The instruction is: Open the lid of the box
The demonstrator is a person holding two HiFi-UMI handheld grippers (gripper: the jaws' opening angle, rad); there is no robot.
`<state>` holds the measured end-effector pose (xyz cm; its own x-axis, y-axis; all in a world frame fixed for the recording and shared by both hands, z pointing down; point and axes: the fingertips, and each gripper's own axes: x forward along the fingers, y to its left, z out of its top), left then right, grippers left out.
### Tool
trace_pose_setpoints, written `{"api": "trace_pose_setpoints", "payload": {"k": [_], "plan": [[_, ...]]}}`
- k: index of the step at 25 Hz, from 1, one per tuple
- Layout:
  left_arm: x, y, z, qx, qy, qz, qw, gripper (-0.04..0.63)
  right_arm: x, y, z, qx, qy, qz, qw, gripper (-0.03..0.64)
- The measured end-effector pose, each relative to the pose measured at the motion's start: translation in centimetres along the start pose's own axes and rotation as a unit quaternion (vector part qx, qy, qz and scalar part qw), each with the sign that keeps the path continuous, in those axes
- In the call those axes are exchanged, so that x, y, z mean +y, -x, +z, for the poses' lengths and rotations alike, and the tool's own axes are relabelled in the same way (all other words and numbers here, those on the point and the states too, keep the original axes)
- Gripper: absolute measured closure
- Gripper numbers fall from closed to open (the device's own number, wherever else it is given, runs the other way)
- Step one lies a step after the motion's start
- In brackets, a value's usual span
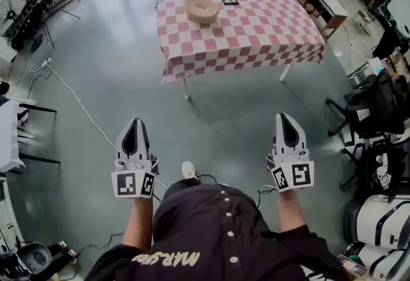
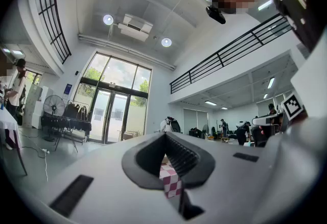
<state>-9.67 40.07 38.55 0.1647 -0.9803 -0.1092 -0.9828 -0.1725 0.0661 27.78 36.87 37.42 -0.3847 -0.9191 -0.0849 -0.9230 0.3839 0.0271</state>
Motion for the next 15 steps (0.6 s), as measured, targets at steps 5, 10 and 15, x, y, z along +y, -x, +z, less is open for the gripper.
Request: {"api": "trace_pose_setpoints", "payload": {"k": [5, 10, 15], "plan": [[0.1, -0.2, -0.1, 0.005, -0.001, 0.002, 1.0, 0.586, 1.0, -0.5, 0.2, 0.0, 0.008, 0.017, 1.0, 0.618], [0.0, -0.5, 0.1, 0.004, 0.0, 0.004, 1.0, 0.586, 1.7, -0.6, 0.7, -0.014, 0.002, 0.038, 0.999, 0.617], [0.1, -1.0, -0.2, 0.008, -0.002, 0.004, 1.0, 0.586, 1.7, -0.9, 0.6, -0.028, -0.03, 0.046, 0.998, 0.615]]}}
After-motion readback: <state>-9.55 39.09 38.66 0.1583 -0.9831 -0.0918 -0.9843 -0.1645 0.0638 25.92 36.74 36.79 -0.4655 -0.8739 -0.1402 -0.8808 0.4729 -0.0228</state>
